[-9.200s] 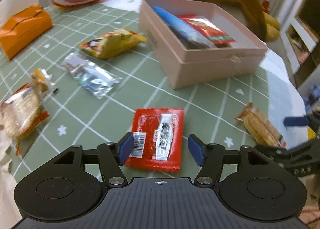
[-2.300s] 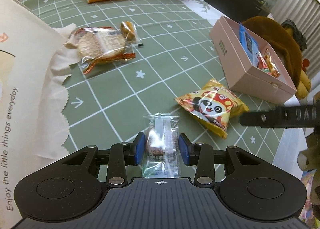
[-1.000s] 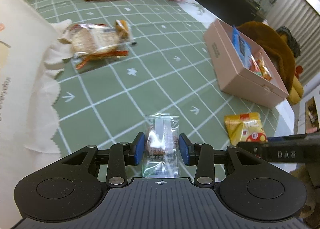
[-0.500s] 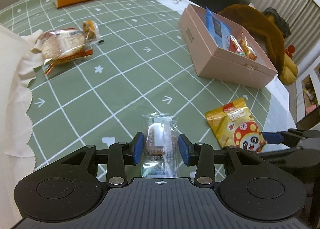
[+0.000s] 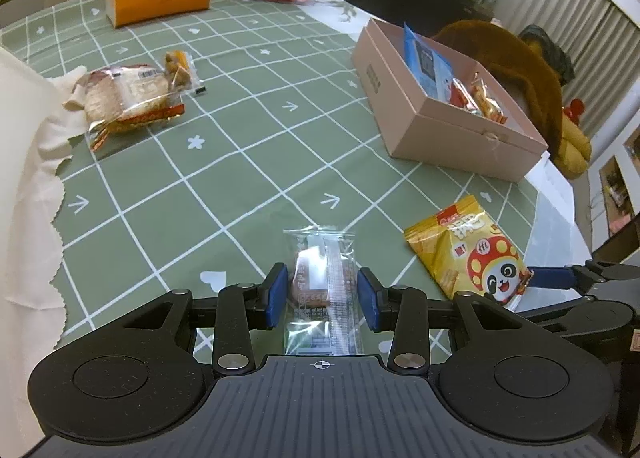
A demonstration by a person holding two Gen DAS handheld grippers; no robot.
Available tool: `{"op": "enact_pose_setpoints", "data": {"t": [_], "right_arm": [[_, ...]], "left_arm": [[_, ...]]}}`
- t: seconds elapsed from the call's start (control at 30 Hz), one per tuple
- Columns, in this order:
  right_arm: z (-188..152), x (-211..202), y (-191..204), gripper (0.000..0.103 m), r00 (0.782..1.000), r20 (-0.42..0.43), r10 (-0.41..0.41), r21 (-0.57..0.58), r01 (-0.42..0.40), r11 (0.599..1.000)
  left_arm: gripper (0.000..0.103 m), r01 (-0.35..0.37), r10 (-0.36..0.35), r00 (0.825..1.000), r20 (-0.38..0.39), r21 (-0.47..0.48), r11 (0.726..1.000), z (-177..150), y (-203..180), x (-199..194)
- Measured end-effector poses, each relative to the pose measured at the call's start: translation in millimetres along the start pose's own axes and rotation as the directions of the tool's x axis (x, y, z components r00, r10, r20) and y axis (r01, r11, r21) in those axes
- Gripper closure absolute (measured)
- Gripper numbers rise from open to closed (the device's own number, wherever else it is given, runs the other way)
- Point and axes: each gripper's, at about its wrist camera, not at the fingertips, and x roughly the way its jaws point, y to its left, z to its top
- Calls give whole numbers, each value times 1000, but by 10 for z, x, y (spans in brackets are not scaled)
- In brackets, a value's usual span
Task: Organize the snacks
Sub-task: 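Carry the clear snack and panda bag over the pink box and open both tools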
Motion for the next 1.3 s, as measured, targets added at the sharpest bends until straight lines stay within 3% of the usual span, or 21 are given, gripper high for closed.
{"op": "enact_pose_setpoints", "data": {"t": [0.2,0.27,0.3,0.4,0.57,0.73,0.97,1.03,1.17,1.3], "right_arm": [[-23,-15,2,1,1000,5,2,-8,-2,1000],[-36,-85,14,13,1000,1,22,-25,-22,999],[-41,-145,29,14,999,13,33,-43,-32,999],[-11,-301,94,14,997,62,35,-96,-29,995],[189,-299,120,14,996,45,76,-86,-72,994],[244,-343,197,14,995,96,28,-164,-12,986],[290,-169,311,14,998,49,38,-234,-26,972],[321,-95,296,19,999,35,37,-221,-29,975],[325,21,257,39,998,-34,46,-207,-53,977],[253,-64,200,42,998,-31,58,-194,-63,979]], "left_arm": [[61,10,-10,1000,5,0,1000,-28,20,-21],[61,-4,4,1000,-1,15,1000,-21,-14,-15],[61,-10,10,1000,-1,22,1000,-20,-26,-10],[61,-14,14,1000,-1,29,999,-24,-31,-6],[61,-14,14,1000,1,34,999,-27,-30,-4],[61,-12,12,1000,7,37,999,-42,-35,-5],[63,-17,16,1000,12,46,999,-56,-45,-8],[61,-14,14,1000,13,46,999,-57,-42,-9],[61,-20,19,1000,13,51,999,-61,-53,-7],[61,-25,24,1000,9,54,998,-56,-61,-4]]}}
